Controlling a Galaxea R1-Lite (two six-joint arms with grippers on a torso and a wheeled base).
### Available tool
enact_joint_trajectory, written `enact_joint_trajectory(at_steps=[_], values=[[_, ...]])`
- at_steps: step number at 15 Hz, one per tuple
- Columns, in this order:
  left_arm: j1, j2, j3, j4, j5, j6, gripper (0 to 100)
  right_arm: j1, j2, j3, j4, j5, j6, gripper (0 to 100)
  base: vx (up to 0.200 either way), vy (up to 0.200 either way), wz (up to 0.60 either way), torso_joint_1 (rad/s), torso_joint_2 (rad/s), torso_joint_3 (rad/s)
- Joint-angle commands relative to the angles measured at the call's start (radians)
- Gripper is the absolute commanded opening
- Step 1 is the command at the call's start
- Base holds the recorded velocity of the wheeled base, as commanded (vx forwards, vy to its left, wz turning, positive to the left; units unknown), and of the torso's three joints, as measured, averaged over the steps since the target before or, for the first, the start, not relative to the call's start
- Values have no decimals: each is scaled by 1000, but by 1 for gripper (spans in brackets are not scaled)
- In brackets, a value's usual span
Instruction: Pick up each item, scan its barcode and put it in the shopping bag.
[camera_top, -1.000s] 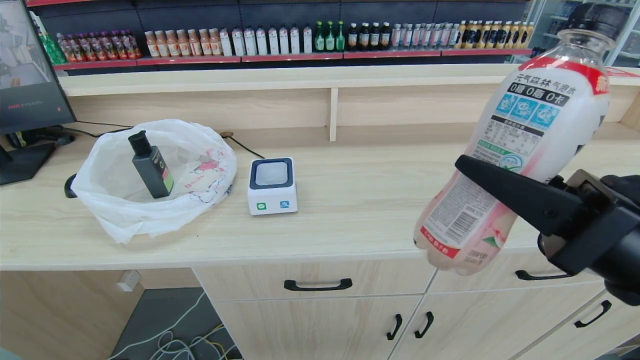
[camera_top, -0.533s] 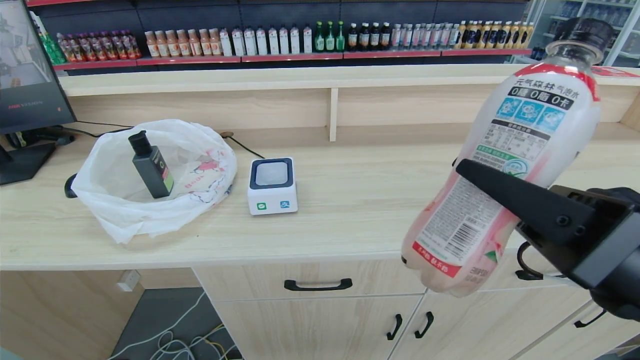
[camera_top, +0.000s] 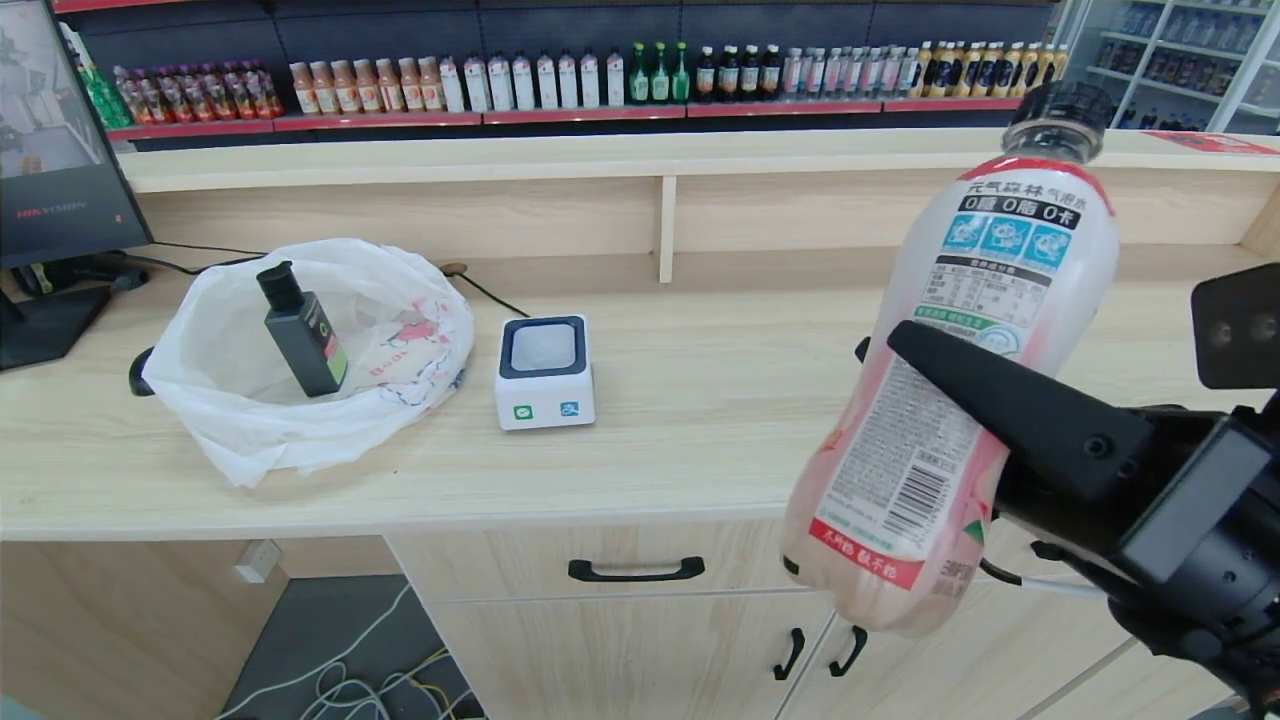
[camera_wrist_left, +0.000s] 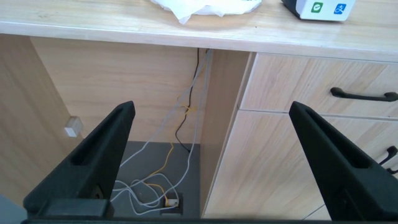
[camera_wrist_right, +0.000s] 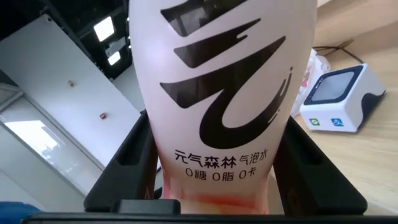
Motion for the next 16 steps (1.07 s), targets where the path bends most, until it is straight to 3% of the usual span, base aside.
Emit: enact_joint_trajectory(at_steps=[1, 4, 8, 16], values=[[0, 0, 0, 0, 1, 1, 100, 3, 12, -3, -1, 0, 39, 0, 0, 0, 0, 0, 0, 0], [0, 0, 0, 0, 1, -1, 100, 2, -8, 7, -1, 0, 151, 0, 0, 0, 0, 0, 0, 0], [0, 0, 0, 0, 1, 1, 100, 14, -12, -7, -1, 0, 197, 0, 0, 0, 0, 0, 0, 0], [0, 0, 0, 0, 1, 1, 100, 46, -17, -81, -1, 0, 210, 0, 0, 0, 0, 0, 0, 0]])
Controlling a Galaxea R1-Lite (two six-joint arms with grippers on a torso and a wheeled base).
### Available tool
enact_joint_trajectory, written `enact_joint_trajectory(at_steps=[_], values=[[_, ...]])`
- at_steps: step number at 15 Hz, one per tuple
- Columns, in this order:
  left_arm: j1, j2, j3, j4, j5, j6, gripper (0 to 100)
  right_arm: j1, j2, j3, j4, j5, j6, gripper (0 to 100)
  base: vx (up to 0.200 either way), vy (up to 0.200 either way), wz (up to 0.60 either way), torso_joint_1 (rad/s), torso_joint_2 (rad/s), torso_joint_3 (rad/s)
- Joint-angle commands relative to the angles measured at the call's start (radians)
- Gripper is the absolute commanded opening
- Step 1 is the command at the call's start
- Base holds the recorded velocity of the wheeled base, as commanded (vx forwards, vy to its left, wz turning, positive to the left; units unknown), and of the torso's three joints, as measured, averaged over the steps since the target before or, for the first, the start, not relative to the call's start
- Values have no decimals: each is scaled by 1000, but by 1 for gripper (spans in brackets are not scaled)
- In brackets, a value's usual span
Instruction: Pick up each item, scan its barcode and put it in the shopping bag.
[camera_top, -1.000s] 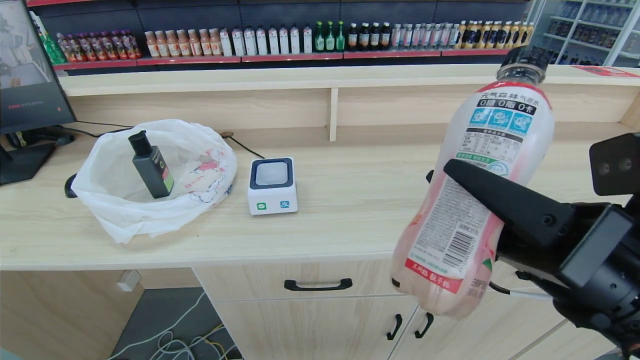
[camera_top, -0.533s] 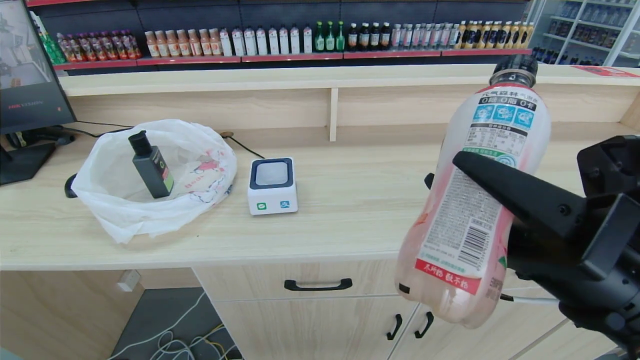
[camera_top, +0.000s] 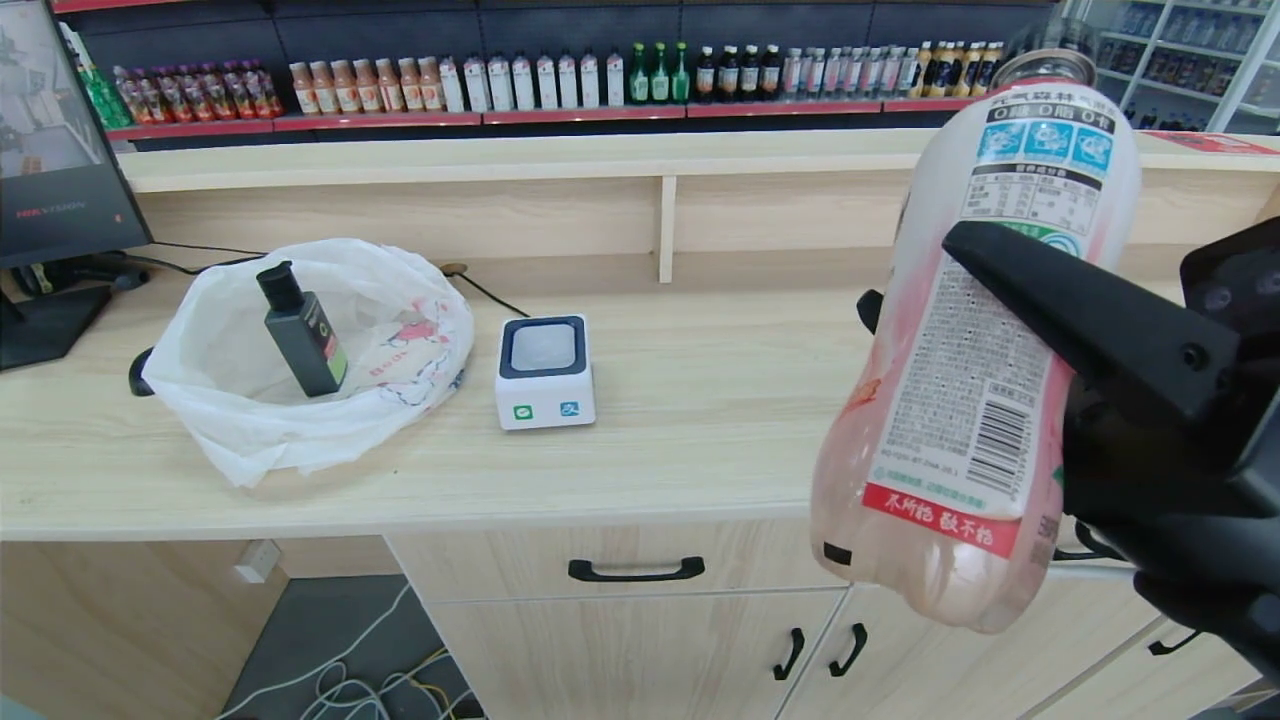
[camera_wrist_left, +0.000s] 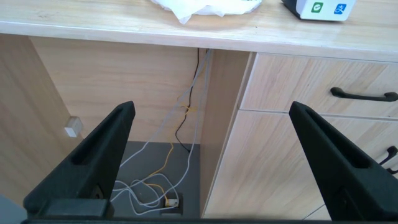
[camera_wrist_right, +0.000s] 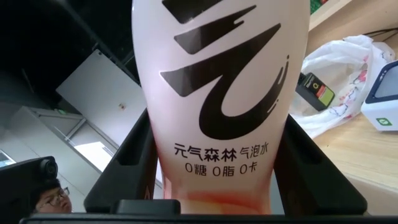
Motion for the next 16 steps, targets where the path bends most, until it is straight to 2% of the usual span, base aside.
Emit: enact_joint_trajectory(at_steps=[1, 11, 16], values=[[0, 0, 0, 0, 1, -1, 100, 13, 0, -9, -1, 0, -3, 0, 0, 0, 0, 0, 0, 0], [0, 0, 0, 0, 1, -1, 100, 13, 17, -11, -1, 0, -7, 0, 0, 0, 0, 0, 0, 0], [0, 0, 0, 0, 1, -1, 100, 13, 32, -9, -1, 0, -87, 0, 0, 0, 0, 0, 0, 0]])
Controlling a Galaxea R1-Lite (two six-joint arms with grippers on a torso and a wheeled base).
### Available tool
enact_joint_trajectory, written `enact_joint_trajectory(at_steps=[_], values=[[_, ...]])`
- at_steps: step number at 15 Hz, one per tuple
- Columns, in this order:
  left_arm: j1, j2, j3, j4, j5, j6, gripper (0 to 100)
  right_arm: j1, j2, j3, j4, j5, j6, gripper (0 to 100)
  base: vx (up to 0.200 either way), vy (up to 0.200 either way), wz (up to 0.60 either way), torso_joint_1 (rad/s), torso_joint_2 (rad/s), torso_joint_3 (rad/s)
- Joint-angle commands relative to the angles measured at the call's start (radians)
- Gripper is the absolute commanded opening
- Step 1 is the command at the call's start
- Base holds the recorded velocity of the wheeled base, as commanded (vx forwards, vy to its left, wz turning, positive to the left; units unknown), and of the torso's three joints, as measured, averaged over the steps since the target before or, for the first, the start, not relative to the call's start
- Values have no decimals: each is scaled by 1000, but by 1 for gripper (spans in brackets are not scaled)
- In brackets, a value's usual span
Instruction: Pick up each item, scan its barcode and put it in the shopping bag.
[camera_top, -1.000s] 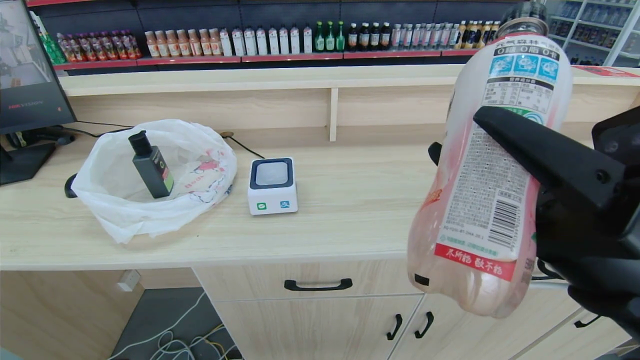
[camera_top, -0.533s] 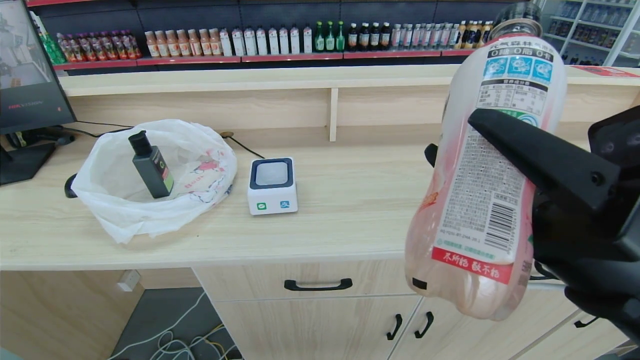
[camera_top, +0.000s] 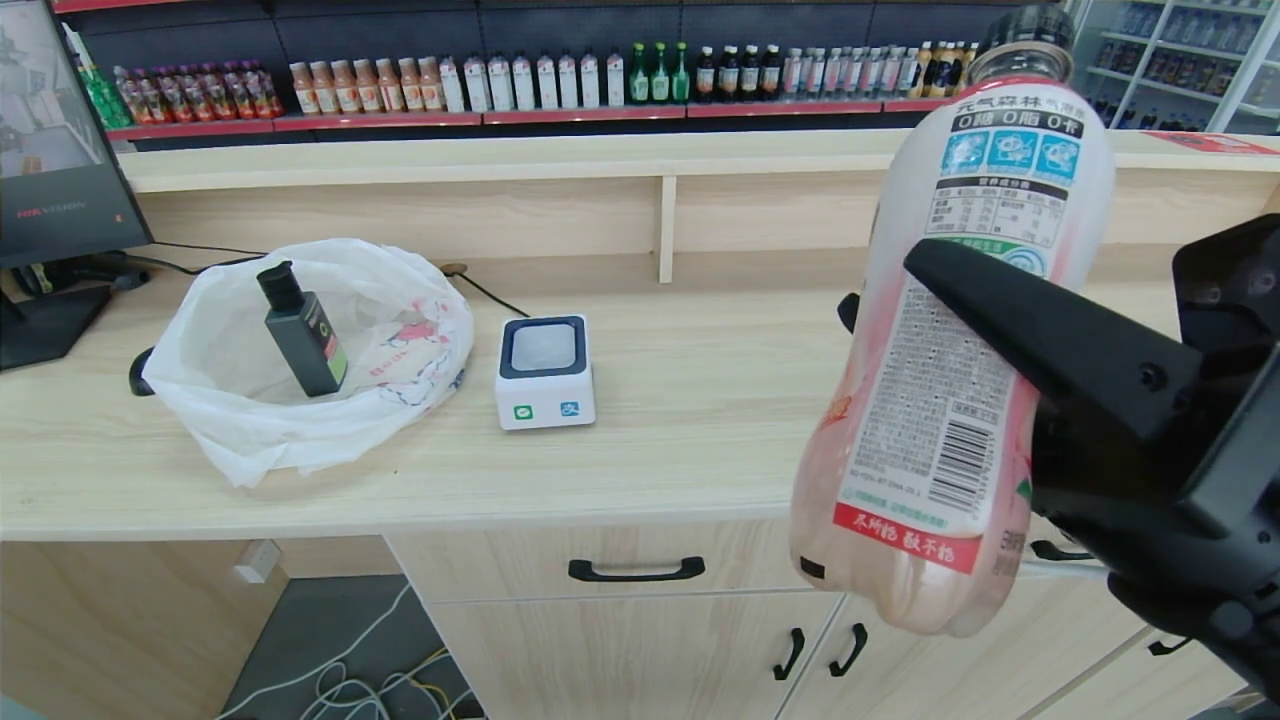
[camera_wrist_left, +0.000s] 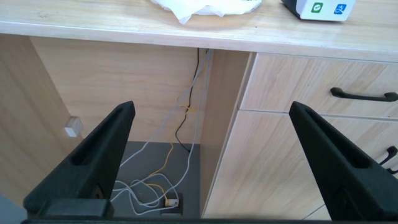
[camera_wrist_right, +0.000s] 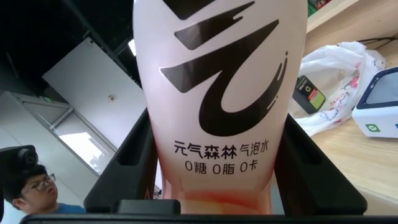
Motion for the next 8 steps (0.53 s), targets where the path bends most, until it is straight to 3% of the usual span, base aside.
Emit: enact_joint_trajectory(at_steps=[1, 4, 8], values=[[0, 0, 0, 0, 0, -1, 100, 0, 14, 1, -1, 0, -27, 0, 0, 0, 0, 0, 0, 0], [0, 0, 0, 0, 0, -1, 100, 0, 31, 8, -1, 0, -84, 0, 0, 0, 0, 0, 0, 0], [0, 0, 0, 0, 0, -1, 100, -3, 85, 19, -1, -4, -286, 0, 0, 0, 0, 0, 0, 0]])
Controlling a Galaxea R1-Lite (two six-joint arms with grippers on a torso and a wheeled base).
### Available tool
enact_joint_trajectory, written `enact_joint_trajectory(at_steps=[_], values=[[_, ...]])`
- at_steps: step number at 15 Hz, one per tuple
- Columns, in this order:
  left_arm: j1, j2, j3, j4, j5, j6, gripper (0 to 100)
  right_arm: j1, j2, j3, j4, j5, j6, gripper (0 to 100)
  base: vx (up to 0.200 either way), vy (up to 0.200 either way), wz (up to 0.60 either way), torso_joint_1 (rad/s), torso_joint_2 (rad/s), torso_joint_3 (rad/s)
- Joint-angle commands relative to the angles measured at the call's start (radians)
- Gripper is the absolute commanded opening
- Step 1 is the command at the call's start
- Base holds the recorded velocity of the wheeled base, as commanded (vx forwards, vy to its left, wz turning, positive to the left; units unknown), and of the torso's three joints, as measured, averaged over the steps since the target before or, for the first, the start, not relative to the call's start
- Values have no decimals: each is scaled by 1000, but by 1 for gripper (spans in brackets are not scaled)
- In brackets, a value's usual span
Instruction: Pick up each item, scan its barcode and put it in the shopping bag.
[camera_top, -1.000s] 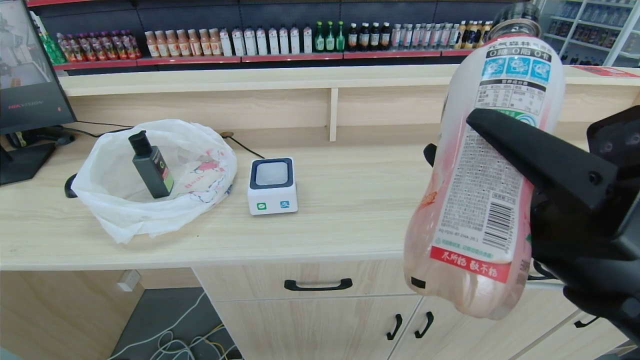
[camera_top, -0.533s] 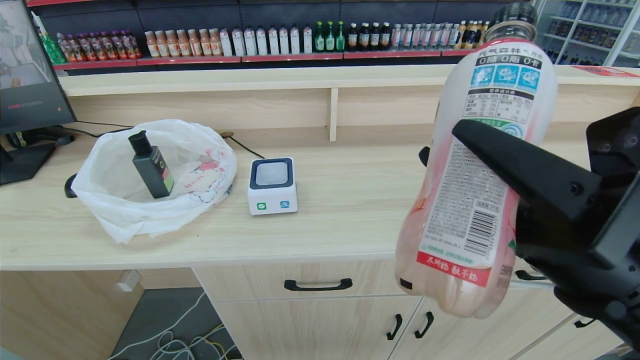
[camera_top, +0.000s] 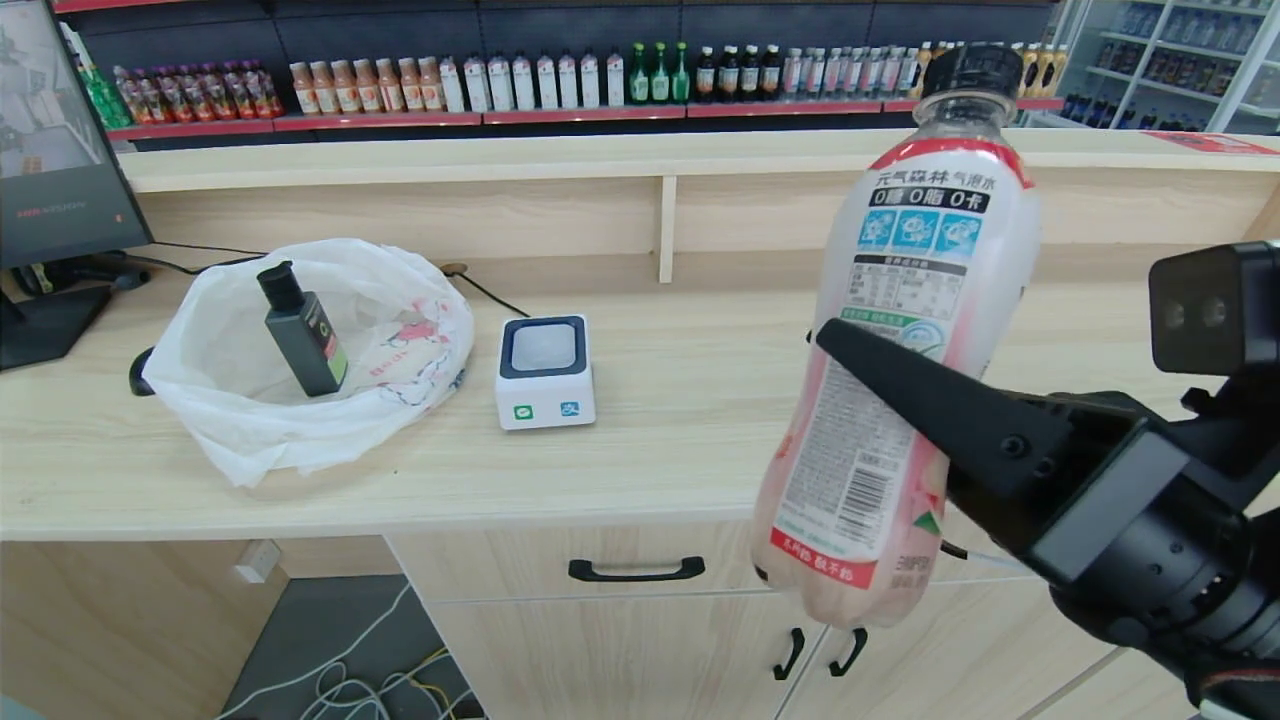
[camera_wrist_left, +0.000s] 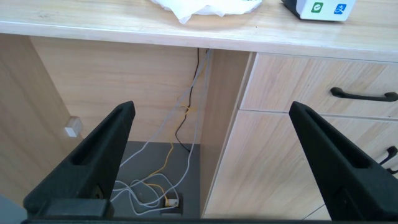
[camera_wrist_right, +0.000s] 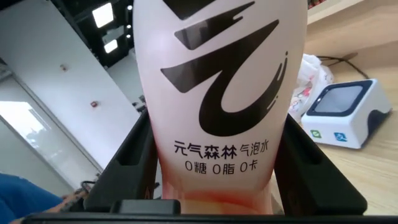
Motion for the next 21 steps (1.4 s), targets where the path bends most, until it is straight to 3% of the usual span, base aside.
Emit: enact_joint_trajectory(at_steps=[1, 7, 9, 10, 15, 21], values=[[0, 0, 0, 0, 0, -1, 100, -15, 35, 17, -2, -11, -70, 0, 0, 0, 0, 0, 0, 0], [0, 0, 0, 0, 0, -1, 100, -245, 47, 21, -2, -76, -360, 0, 0, 0, 0, 0, 0, 0], [0, 0, 0, 0, 0, 1, 100, -426, 75, 27, -2, -70, -489, 0, 0, 0, 0, 0, 0, 0], [0, 0, 0, 0, 0, -1, 100, -466, 82, 17, -2, -71, -517, 0, 0, 0, 0, 0, 0, 0], [-1, 0, 0, 0, 0, 2, 100, -518, 75, 15, -2, -70, -640, 0, 0, 0, 0, 0, 0, 0], [0, 0, 0, 0, 0, 1, 100, -518, 43, 18, -2, -56, -607, 0, 0, 0, 0, 0, 0, 0]])
